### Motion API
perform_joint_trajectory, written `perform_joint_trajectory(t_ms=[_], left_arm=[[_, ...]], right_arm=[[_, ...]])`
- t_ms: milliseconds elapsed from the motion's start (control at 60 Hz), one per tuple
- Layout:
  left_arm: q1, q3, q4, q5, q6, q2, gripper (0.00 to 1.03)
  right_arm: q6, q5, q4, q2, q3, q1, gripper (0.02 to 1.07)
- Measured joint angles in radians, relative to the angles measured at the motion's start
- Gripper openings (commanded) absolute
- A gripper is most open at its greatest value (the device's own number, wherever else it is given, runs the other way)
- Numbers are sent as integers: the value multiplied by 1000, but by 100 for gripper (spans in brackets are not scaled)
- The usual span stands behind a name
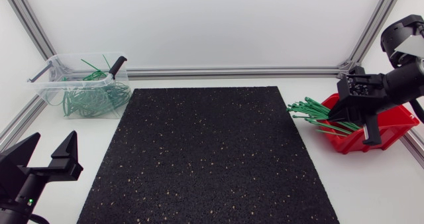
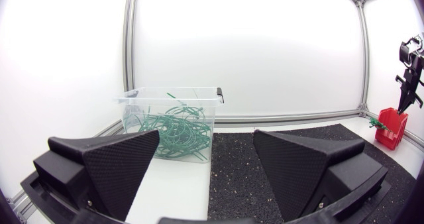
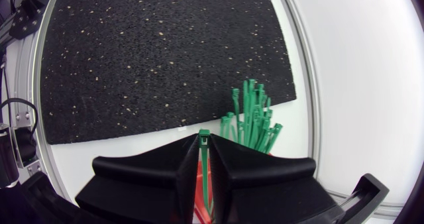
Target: Take a green cable tie from the red box, thread the tail through the head to close it, then place it in the transparent bin on the left.
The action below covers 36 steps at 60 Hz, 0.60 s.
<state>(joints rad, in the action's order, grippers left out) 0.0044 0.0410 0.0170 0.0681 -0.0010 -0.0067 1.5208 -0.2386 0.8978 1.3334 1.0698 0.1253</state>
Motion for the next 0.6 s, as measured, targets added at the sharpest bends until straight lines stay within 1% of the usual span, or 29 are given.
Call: perform_joint_trajectory(t_ms=[183,300,333,350,383,400,417,433,483,533,600], left_arm=[[0,0,0,0,0,0,99],[0,0,0,0,0,0,99],[0,0,0,0,0,0,99],[0,0,0,0,0,0,99],[0,0,0,0,0,0,99],[0,0,0,0,0,0,99],[0,0,0,0,0,0,99],[0,0,0,0,0,0,99],[0,0,0,0,0,0,99],[0,0,0,0,0,0,99],[0,0,0,0,0,0,99]], right_arm=[[6,26,-41,-25,-178,-82,16],[6,35,-95,-29,-220,-107,18],[6,39,-103,-28,-221,-110,25],[6,41,-108,-28,-221,-111,31],[6,42,-118,-28,-221,-111,50],[6,42,-121,-28,-221,-111,62],[6,42,-121,-28,-221,-111,71],[5,42,-120,-28,-221,-111,83],[5,46,-121,-28,-221,-110,93],[5,52,-121,-29,-221,-110,97],[5,52,-120,-32,-220,-109,98]])
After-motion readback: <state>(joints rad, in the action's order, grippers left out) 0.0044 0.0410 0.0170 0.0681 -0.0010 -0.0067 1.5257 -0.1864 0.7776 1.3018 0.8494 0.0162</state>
